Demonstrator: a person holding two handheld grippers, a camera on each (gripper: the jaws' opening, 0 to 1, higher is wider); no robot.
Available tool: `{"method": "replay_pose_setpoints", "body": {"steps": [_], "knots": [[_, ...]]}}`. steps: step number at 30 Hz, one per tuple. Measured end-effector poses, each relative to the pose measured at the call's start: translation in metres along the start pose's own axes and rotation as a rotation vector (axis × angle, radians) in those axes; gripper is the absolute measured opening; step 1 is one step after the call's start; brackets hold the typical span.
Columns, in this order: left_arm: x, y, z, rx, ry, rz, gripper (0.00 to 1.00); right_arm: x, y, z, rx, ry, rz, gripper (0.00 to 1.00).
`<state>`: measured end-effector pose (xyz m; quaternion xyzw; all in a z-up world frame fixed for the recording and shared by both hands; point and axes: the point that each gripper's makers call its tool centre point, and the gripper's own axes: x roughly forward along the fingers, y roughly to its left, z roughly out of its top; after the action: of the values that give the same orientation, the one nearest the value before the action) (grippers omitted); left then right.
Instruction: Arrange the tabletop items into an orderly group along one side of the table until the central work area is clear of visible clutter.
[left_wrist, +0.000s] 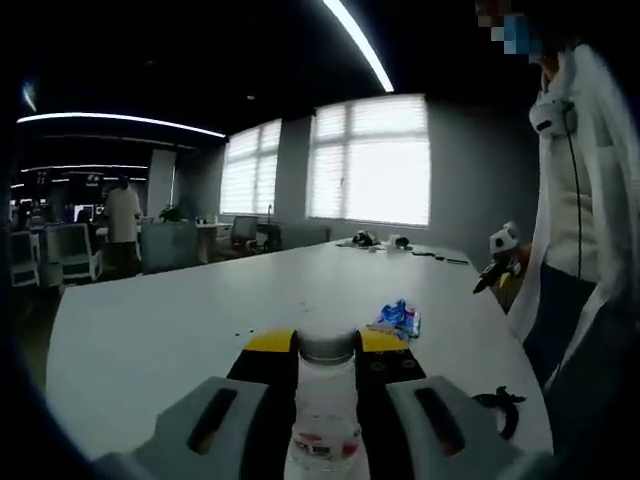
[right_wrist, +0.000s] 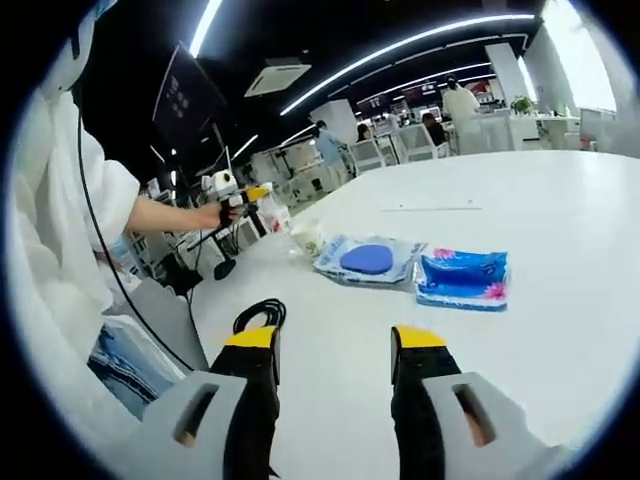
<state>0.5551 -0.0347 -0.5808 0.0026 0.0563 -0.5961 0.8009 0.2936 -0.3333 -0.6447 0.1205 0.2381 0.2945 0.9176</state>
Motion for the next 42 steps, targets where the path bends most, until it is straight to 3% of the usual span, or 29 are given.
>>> {"method": "replay_pose_setpoints", "body": {"steps": [2, 6, 15, 16, 32, 38, 42], "knots": [[0.001, 0.001, -0.004, -0.003, -0.002, -0.016, 0.19, -0.002, -0.002, 0.0, 0.004, 0.003, -0.01, 0.42], [0.017, -0.019, 0.0, -0.009, 0.001, -0.039, 0.19, -0.003, -0.004, 0.002, 0.015, -0.001, -0.029, 0.42], [0.03, -0.036, -0.002, 0.004, 0.038, -0.12, 0.19, -0.009, 0.0, -0.007, 0.001, 0.031, -0.054, 0.42], [0.03, -0.038, 0.002, 0.009, 0.019, -0.136, 0.19, -0.01, 0.001, -0.008, 0.001, 0.034, -0.055, 0.42], [0.032, -0.049, 0.013, -0.01, 0.019, -0.141, 0.2, -0.012, 0.006, -0.009, -0.006, 0.043, -0.052, 0.42], [0.03, -0.037, 0.008, -0.006, 0.049, -0.126, 0.21, -0.01, 0.006, -0.009, 0.001, 0.037, -0.042, 0.42], [0.028, -0.041, 0.006, -0.003, 0.075, -0.123, 0.22, -0.009, 0.008, -0.01, 0.001, 0.032, -0.024, 0.42]]}}
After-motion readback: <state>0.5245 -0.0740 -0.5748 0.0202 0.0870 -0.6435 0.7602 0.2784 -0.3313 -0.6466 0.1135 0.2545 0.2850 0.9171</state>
